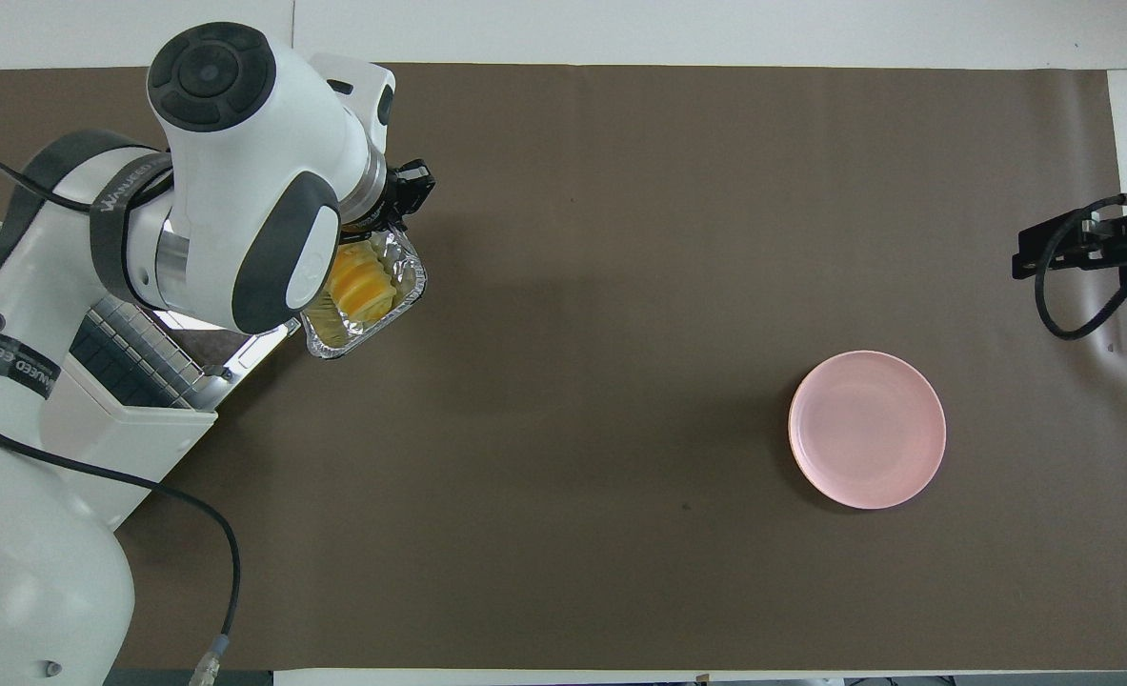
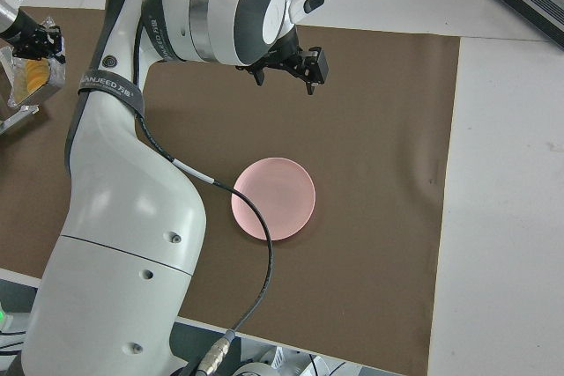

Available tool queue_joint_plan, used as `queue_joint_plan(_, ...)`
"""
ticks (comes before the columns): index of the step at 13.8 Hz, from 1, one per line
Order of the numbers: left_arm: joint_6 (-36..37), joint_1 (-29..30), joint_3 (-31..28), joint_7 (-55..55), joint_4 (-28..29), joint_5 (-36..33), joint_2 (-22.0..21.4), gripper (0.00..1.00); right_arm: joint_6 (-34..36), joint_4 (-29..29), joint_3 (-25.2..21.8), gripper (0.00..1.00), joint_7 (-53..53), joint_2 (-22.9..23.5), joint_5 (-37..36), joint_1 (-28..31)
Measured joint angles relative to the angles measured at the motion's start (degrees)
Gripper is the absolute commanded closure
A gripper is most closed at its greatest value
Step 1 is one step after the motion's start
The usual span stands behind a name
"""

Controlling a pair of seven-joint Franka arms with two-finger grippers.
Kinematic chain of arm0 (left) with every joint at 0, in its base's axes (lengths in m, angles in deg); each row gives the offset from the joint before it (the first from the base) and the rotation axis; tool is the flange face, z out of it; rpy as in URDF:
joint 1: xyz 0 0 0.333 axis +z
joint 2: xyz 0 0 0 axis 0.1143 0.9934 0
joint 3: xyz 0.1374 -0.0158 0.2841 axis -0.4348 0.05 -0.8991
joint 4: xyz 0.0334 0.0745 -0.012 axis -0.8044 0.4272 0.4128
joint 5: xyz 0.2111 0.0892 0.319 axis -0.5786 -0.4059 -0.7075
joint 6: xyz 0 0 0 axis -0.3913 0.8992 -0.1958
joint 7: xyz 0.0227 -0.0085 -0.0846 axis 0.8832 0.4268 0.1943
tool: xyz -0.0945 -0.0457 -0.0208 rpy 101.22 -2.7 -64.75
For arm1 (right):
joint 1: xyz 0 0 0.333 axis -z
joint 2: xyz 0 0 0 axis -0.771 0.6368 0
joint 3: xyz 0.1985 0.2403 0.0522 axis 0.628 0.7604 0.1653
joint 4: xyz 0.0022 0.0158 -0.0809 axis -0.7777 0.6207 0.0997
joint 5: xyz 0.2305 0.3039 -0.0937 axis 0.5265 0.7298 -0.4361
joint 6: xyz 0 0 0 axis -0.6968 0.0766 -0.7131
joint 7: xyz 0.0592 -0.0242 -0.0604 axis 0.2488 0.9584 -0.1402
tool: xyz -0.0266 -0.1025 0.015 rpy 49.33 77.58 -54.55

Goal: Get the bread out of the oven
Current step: 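Pull the foil tray out of the oven with the left gripper, then carry the foil tray to the table center and lower it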

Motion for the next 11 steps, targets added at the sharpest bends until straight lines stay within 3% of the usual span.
queue_joint_plan(4,-0.5,-2.4,0.7,-7.1,-0.7,0.4,1.0,1.00,0.0,0.0,0.0,0.00,0.0,0.0,0.0,0.0)
queue_joint_plan(8,-0.4,-13.0,0.9,-8.2,-2.6,-4.3,6.1,1.00,0.0,0.0,0.0,0.00,0.0,0.0,0.0,0.0)
queue_joint_plan(11,-0.4,-17.4,1.0,-8.2,-4.6,-5.7,8.7,1.00,0.0,0.0,0.0,0.00,0.0,0.0,0.0,0.0)
